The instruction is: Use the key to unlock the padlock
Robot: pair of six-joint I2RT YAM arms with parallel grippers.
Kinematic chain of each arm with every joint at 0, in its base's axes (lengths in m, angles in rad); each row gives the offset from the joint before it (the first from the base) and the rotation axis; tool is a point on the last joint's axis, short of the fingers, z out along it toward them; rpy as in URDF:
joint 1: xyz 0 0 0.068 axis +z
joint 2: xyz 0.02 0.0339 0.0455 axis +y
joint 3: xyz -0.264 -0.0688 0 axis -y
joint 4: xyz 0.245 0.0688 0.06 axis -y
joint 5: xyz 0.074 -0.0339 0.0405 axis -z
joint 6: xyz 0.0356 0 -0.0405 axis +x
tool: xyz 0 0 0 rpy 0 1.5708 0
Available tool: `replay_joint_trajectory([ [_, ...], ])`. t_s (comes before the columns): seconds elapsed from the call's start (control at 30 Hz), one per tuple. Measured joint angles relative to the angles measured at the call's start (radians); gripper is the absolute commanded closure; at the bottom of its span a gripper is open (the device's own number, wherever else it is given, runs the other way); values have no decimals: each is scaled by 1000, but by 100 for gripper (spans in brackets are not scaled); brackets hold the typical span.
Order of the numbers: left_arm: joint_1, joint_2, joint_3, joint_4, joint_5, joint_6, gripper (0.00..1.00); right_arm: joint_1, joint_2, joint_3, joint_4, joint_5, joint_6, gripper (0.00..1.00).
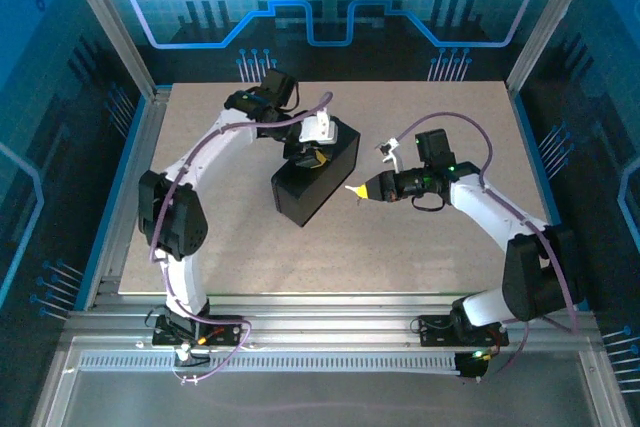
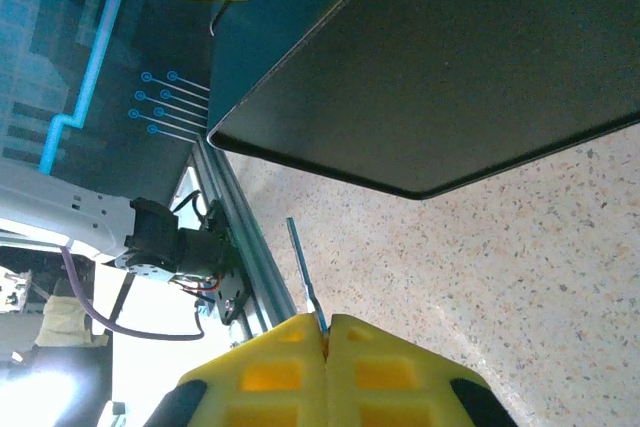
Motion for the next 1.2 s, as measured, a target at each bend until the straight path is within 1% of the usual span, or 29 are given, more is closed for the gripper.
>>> replay_joint_trajectory([
  [0.17,0,47,50,-52,23,39,43,-3,38,28,-5,0,-3,100],
  [0.43,3,98,137,-149,53,85,49,-4,72,55,-5,0,-6,100],
  [0.73,7,129,164,-192,79,116,56,-8,74,68,-38,0,-22,100],
  [0.83,7,130,164,-198,81,132,60,-11,74,70,-42,0,-23,100],
  [0.9,7,131,164,-203,88,139,69,-11,75,72,-43,0,-26,100],
  [0.93,8,131,164,-204,93,142,72,-11,77,74,-45,0,-26,100],
  [1.0,10,131,164,-206,100,159,80,-11,83,82,-49,0,-26,100],
  [1.2,10,137,174,-216,114,164,87,-39,94,108,-65,-1,-31,100],
])
